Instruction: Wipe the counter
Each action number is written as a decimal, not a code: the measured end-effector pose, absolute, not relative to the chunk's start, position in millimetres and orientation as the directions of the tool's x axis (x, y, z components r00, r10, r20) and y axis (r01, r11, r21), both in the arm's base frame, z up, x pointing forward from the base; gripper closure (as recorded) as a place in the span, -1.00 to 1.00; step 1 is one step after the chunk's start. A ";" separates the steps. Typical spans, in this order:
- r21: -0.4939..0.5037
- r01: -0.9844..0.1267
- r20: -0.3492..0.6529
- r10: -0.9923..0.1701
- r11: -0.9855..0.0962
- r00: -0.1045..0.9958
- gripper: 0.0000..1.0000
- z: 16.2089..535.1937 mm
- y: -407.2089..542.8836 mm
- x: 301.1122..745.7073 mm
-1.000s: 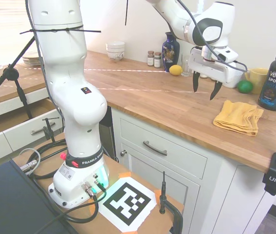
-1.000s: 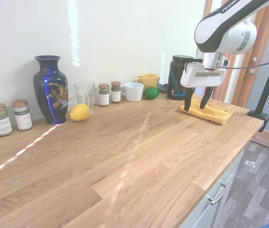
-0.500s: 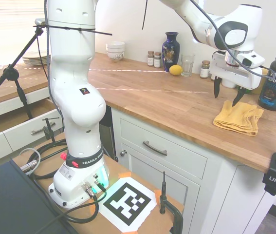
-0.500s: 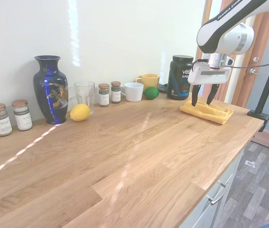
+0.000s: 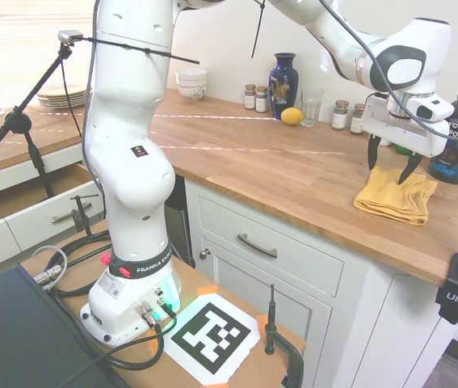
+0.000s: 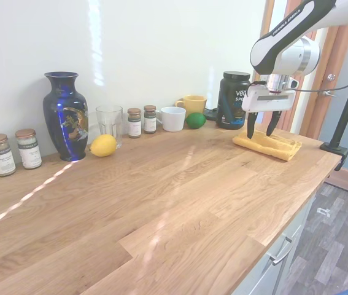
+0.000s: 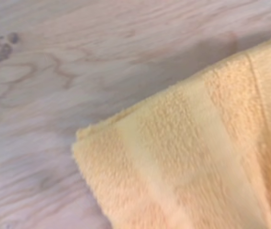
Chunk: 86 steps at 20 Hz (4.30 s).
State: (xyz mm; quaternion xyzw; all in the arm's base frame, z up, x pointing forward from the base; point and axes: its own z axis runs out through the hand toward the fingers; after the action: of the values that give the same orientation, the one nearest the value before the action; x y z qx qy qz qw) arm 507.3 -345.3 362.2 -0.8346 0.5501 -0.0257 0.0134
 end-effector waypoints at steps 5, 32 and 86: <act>-0.038 -0.918 0.014 -0.919 -0.395 0.394 -1.00 347.0 -348.7 511.5; -0.072 -0.903 -0.027 -0.904 -0.424 0.427 1.00 334.7 -351.3 516.1; -0.036 -0.721 0.024 -0.722 -0.692 0.692 1.00 335.6 -29.9 581.0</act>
State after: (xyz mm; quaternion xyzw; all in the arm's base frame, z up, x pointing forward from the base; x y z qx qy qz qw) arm 581.0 -29.9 335.6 -0.9196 0.3922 -0.0179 0.0119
